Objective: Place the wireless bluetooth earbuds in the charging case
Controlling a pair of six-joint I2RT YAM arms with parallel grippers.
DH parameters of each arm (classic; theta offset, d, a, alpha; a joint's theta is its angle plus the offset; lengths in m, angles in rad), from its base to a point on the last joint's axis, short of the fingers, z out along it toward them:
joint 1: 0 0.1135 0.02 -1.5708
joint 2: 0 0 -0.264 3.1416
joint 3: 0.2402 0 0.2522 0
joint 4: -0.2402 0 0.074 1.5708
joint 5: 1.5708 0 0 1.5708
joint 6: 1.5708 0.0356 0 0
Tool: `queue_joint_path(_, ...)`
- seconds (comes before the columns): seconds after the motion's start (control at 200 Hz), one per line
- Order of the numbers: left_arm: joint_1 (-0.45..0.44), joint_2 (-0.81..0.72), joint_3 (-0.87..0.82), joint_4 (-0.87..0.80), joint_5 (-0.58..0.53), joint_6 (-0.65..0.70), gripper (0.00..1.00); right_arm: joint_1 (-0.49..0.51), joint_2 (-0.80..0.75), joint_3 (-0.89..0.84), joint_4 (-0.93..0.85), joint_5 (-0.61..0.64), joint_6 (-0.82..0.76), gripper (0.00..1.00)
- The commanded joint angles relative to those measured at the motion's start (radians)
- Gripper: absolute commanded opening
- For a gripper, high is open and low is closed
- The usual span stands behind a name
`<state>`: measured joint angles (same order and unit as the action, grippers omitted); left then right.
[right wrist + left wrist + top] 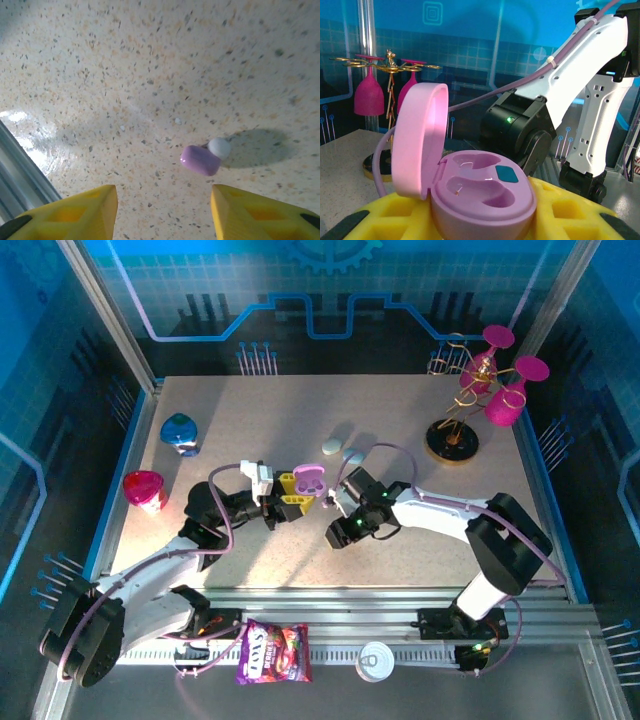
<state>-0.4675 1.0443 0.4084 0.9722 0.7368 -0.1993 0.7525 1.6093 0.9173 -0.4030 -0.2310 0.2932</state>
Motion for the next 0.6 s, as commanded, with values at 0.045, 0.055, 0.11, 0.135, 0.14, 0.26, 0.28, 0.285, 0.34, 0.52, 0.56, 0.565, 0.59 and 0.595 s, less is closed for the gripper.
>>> queue_joint_path(0.045,0.004,-0.012,0.016,0.019,-0.001,0.015,0.29,0.012,0.061,0.102,-0.063,0.058,-0.095,0.52)
queue_joint_path(0.055,0.004,-0.013,0.016,0.020,-0.001,0.015,0.29,0.012,0.068,0.108,-0.063,0.057,-0.097,0.52)
queue_joint_path(0.11,0.003,-0.019,0.015,0.020,-0.002,0.014,0.29,0.013,0.108,0.141,-0.059,0.046,-0.112,0.52)
queue_joint_path(0.135,0.003,-0.022,0.014,0.020,-0.003,0.012,0.29,0.013,0.127,0.156,-0.059,0.040,-0.119,0.52)
queue_joint_path(0.14,0.003,-0.023,0.015,0.019,-0.003,0.012,0.29,0.013,0.131,0.159,-0.060,0.039,-0.118,0.52)
queue_joint_path(0.26,0.003,-0.044,0.010,-0.006,-0.009,0.017,0.29,0.010,0.196,0.208,-0.046,-0.004,-0.134,0.52)
queue_joint_path(0.28,0.003,-0.048,0.011,-0.013,-0.008,0.019,0.29,0.008,0.204,0.211,-0.045,-0.010,-0.136,0.52)
queue_joint_path(0.285,0.003,-0.049,0.011,-0.014,-0.009,0.019,0.29,0.008,0.206,0.212,-0.045,-0.012,-0.136,0.52)
queue_joint_path(0.34,0.003,-0.061,0.012,-0.032,-0.011,0.027,0.29,0.004,0.220,0.215,-0.043,-0.023,-0.137,0.52)
queue_joint_path(0.52,0.003,-0.072,0.016,-0.056,-0.013,0.039,0.29,0.000,0.208,0.162,-0.035,-0.031,-0.127,0.52)
queue_joint_path(0.56,0.003,-0.067,0.017,-0.052,-0.013,0.038,0.29,-0.001,0.197,0.142,-0.029,-0.032,-0.124,0.51)
queue_joint_path(0.565,0.003,-0.067,0.017,-0.051,-0.013,0.038,0.29,-0.001,0.195,0.140,-0.028,-0.032,-0.123,0.51)
queue_joint_path(0.59,0.003,-0.063,0.018,-0.047,-0.012,0.038,0.29,0.000,0.190,0.127,-0.023,-0.032,-0.119,0.51)
queue_joint_path(0.595,0.004,-0.061,0.017,-0.046,-0.012,0.037,0.29,0.000,0.189,0.125,-0.022,-0.033,-0.119,0.51)
